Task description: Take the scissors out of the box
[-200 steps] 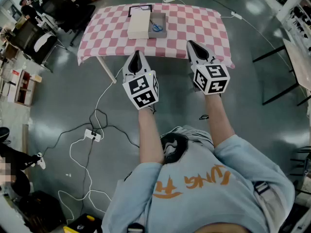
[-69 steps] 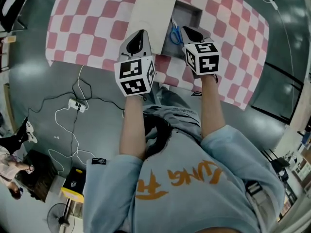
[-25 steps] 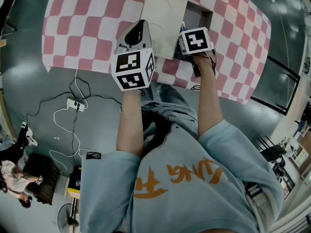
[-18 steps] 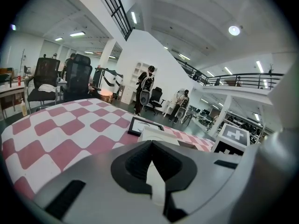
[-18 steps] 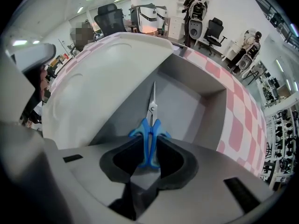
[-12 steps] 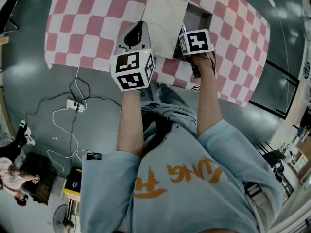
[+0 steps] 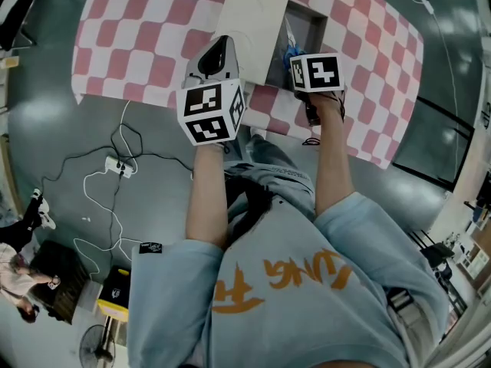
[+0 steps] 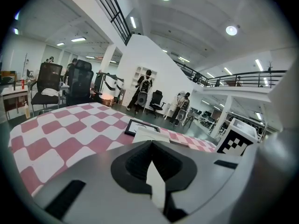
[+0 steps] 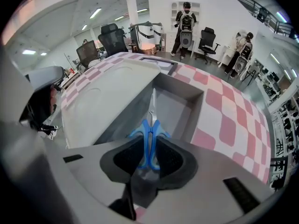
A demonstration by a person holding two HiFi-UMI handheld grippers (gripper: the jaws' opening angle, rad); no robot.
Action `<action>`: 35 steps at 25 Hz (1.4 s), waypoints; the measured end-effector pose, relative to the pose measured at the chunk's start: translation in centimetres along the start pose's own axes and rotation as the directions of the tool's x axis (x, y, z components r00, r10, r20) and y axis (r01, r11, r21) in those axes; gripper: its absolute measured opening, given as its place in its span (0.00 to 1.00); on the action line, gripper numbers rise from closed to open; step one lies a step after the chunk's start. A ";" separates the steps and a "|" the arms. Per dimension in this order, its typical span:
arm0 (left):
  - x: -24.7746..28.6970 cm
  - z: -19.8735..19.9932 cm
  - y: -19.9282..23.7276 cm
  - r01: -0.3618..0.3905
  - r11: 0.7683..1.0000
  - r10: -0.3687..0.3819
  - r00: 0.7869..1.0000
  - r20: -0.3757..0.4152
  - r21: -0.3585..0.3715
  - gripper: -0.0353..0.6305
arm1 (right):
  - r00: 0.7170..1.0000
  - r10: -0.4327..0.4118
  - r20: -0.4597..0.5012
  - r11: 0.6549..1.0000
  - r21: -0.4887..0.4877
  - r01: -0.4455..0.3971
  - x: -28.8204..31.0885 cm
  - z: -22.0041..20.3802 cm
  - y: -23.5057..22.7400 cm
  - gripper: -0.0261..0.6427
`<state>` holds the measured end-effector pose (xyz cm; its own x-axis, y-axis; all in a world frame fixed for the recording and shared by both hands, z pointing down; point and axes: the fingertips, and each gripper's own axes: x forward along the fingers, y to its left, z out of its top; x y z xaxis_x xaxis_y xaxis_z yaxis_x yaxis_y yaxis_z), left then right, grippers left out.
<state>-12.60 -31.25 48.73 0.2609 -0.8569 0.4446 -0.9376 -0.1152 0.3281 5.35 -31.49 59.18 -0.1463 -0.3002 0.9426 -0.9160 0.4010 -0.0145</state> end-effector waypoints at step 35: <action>-13.8 3.5 -11.0 -0.104 0.991 0.078 0.956 0.282 0.078 0.08 | 0.720 0.194 0.666 0.979 -0.177 -0.100 -22.3 0.5 -0.8 0.16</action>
<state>-6.69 -19.85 36.08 0.1113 -0.9702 0.2155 -0.9748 -0.0643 0.2137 9.12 -25.58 38.02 -0.5320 -0.7150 0.4536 -0.8161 0.5757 -0.0496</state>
